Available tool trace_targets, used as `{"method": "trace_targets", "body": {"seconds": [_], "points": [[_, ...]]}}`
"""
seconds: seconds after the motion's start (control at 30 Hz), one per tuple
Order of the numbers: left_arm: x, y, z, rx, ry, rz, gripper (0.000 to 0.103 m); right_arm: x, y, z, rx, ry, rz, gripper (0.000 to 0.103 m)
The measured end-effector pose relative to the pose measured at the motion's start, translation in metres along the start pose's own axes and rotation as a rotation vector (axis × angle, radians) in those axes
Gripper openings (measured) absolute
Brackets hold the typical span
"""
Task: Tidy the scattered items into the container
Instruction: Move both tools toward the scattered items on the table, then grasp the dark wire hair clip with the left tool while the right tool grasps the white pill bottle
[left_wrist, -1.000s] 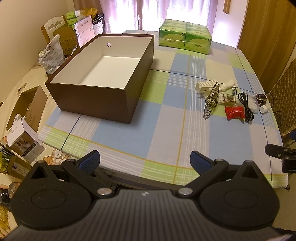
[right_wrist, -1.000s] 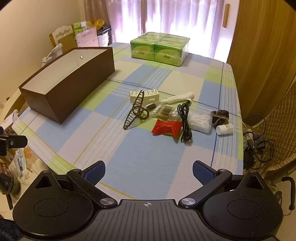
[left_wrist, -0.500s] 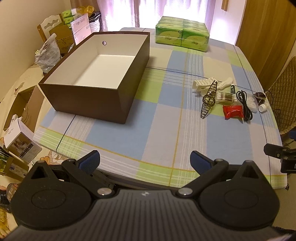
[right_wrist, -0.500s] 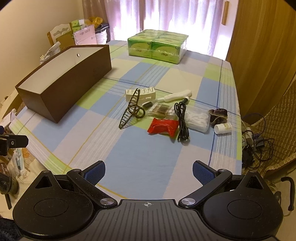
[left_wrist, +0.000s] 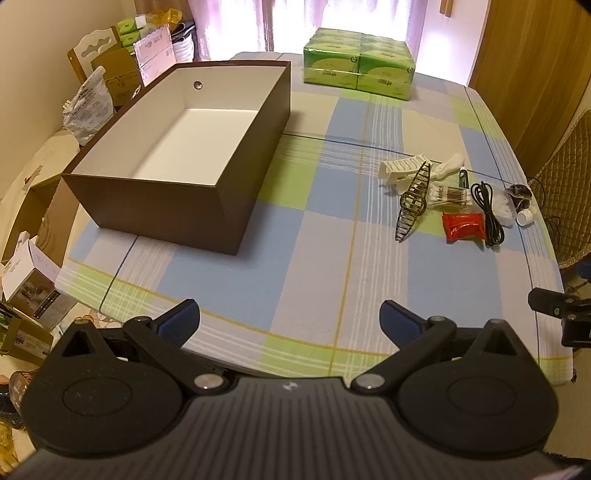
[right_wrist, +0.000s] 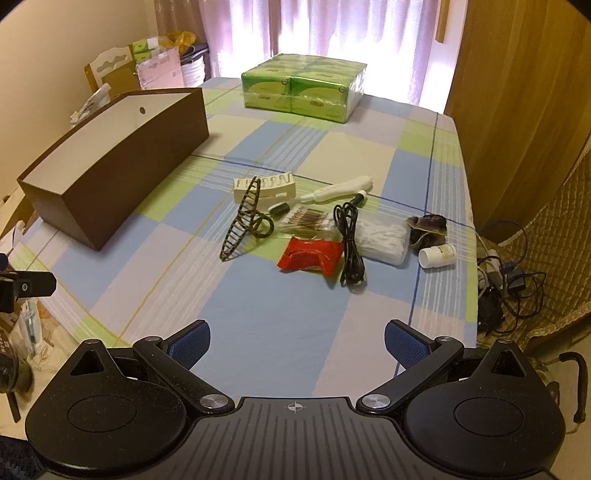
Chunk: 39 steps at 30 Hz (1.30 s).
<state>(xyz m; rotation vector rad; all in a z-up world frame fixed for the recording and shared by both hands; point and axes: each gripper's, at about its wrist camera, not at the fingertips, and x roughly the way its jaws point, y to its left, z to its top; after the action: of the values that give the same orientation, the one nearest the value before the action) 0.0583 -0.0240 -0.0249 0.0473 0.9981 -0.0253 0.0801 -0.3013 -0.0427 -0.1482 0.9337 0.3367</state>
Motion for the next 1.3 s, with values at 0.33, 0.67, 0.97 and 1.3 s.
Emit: {"method": "trace_targets", "body": {"seconds": [0.33,0.67,0.97,1.3], "points": [[0.022,-0.016,0.011,0.065,0.007,-0.095,0.102,0.013,-0.016,-0.001,0.001,-0.054,-0.020,0.103],[0.046,-0.052,0.030,0.205,-0.042,-0.188,0.102,0.025,-0.043,0.003,0.066,-0.118,-0.023,0.103],[0.074,-0.080,0.047,0.276,-0.050,-0.259,0.099,0.044,-0.071,0.009,0.106,-0.107,-0.038,0.103],[0.122,-0.108,0.066,0.315,-0.027,-0.302,0.081,0.068,-0.107,0.011,0.123,-0.066,-0.074,0.103]]}}
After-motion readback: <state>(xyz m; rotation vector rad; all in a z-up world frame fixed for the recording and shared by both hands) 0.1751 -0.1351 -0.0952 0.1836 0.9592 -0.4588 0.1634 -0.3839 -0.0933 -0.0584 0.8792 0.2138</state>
